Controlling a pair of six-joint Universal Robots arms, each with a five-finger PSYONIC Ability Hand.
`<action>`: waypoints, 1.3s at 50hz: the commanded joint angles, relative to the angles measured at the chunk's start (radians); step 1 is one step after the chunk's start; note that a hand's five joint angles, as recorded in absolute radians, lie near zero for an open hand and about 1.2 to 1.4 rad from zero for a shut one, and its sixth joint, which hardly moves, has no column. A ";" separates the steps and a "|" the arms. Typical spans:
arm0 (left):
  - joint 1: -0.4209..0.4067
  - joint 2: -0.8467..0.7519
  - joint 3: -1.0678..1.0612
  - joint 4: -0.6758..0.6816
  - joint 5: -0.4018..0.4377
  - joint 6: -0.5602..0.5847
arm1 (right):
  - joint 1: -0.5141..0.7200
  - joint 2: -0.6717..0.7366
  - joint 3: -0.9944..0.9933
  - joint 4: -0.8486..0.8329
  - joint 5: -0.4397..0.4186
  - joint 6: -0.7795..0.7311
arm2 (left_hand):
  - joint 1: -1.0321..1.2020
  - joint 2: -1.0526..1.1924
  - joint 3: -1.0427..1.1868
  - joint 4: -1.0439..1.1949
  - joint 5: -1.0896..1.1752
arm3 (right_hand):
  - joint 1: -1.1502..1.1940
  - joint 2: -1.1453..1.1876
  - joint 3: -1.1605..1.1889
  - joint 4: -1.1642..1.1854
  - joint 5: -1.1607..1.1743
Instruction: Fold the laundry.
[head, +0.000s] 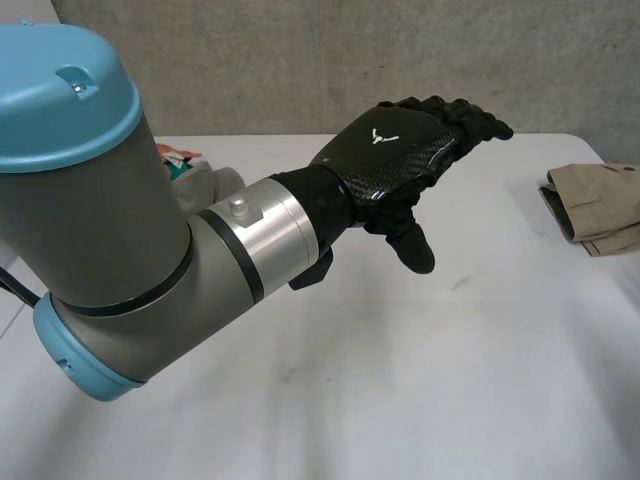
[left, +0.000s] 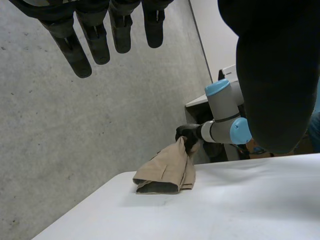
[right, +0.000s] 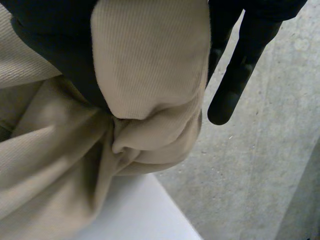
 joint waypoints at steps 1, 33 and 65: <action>-0.005 -0.002 0.011 0.000 -0.001 -0.003 | 0.019 -0.024 0.048 0.038 -0.018 -0.003 | -0.017 -0.026 -0.031 -0.025 -0.045 | -0.885 -0.929 -0.928 -0.952 -0.910; 0.389 -0.187 0.073 0.080 -0.406 0.353 | 0.247 -0.960 1.307 -0.527 -0.505 -0.687 | -0.014 -0.023 -0.028 -0.022 -0.042 | -0.885 -0.929 -0.928 -0.952 -0.910; 0.316 -0.163 0.121 0.154 -0.288 0.300 | 0.303 -1.098 1.554 -0.326 -0.400 -0.920 | 1.201 1.192 1.187 1.193 1.173 | -0.885 -0.929 -0.928 -0.952 -0.910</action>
